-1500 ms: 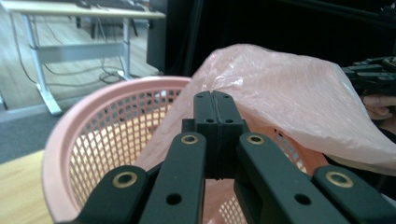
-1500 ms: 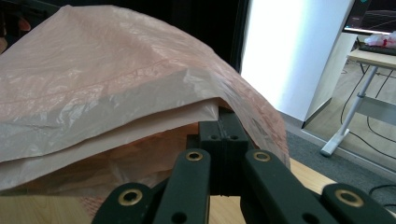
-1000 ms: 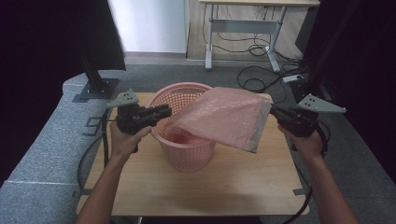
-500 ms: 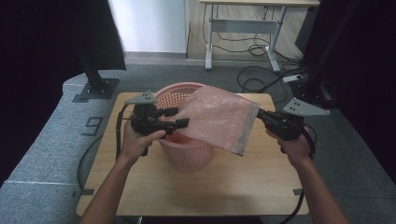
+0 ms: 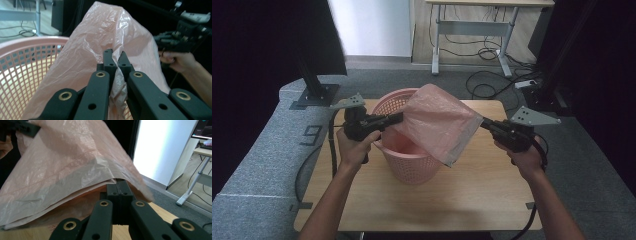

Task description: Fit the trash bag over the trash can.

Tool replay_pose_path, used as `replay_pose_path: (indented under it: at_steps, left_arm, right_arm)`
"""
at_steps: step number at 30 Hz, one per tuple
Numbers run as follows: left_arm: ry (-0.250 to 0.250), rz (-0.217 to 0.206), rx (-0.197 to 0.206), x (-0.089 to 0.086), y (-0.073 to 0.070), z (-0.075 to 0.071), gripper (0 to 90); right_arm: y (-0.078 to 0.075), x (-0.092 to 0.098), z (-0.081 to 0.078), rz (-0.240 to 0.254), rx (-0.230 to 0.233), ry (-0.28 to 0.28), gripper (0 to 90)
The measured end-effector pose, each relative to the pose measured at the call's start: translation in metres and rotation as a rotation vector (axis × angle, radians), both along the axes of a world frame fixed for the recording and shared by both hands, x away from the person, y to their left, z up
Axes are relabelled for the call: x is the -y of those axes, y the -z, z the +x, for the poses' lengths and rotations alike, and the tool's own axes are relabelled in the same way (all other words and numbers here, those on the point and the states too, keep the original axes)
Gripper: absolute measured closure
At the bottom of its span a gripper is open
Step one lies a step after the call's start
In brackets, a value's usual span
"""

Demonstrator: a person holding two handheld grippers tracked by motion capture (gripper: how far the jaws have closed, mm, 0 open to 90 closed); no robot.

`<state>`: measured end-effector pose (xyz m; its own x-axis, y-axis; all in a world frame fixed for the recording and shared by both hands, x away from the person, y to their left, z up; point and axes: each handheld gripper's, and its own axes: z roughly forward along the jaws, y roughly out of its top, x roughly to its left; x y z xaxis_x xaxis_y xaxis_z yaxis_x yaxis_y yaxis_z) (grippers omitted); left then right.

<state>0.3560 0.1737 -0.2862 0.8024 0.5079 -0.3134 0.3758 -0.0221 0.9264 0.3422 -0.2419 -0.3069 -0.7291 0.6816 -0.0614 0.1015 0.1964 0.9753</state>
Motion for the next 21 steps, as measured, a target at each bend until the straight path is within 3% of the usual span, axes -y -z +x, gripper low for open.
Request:
replay_pose_path:
  at_steps: [2,15,19,21]
  left_arm:
    - [0.006,-0.019,-0.006,-0.002,-0.002,0.001,88.7]
    - [-0.023,-0.032,-0.005,-0.008,0.0,0.004,88.8]
    - [-0.051,-0.093,-0.022,-0.022,0.0,0.007,88.9]
    - [-0.053,-0.097,-0.041,-0.03,0.002,0.009,88.9]
  right_arm:
    - [-0.001,0.0,0.0,-0.001,-0.001,-0.002,89.8]
    - [0.008,-0.004,0.008,-0.047,-0.039,0.006,89.8]
    - [0.013,0.001,0.012,-0.049,-0.057,0.054,89.8]
    - [0.018,0.014,0.017,-0.003,-0.088,0.068,89.8]
